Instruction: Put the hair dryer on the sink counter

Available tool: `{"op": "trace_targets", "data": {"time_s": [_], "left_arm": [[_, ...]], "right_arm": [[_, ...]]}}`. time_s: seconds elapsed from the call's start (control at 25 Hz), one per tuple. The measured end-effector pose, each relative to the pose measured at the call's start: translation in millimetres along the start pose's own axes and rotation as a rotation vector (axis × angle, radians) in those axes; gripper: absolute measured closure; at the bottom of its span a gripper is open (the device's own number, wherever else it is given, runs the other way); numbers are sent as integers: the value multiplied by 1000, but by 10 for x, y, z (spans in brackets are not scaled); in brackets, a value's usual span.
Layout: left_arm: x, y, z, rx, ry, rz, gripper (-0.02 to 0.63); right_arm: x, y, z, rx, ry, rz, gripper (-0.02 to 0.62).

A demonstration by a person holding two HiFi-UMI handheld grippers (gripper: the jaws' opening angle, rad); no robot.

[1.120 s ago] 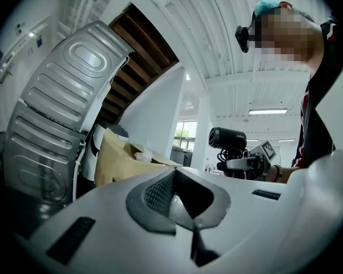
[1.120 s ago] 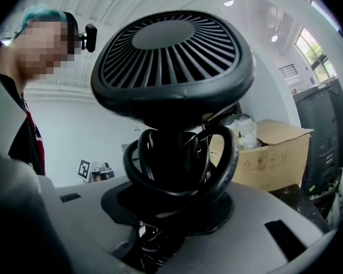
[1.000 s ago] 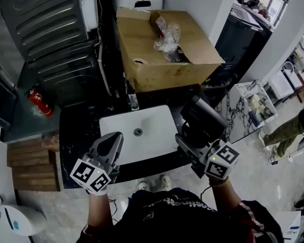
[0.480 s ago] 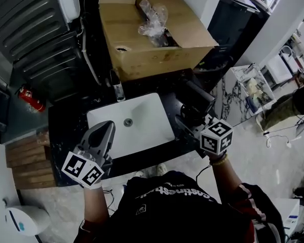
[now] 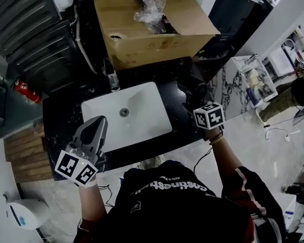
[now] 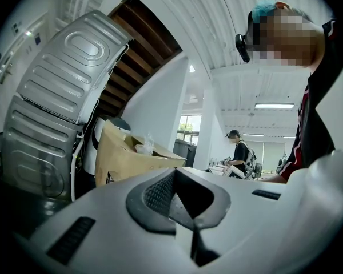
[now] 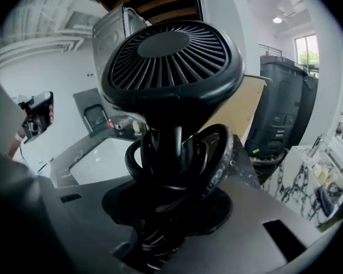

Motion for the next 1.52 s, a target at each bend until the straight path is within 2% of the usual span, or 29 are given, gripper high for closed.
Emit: {"op": "trace_targets", "data": {"time_s": [0.2,0.48,0.56,0.68,0.8,1.16,1.52], "left_arm": [[6,52,-7,-18,-12,-5,591],[20,58,4,-30,-9,-5,592],[29,55,18,-32,-6,-2,591],[41,59,35,-37,-4,-1,591],[43,67,57,-40,-2,-4,592],[73,54,124,-49,7,1,592],[93,71,164,-50,8,-9,592]], "right_arm": [[326,165,255,-148,151,-113,423],[491,257,487,-267,237,-205,425],[501,272,549,-307,215,-212,425],[504,307,626,-360,141,-159,425],[518,329,684,-392,105,-128,425],[564,463,803,-447,57,-73,428],[577,540,826,-430,41,-62,423]]}}
Point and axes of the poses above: the fingertips, and each gripper's own axes: z forward along the fingers, x to its right, y out of its underside, the point moved 8 cm from there along -z, backward along the fingers, and after that the axes turned 4 degrees about -x, right-handed, at the moved point
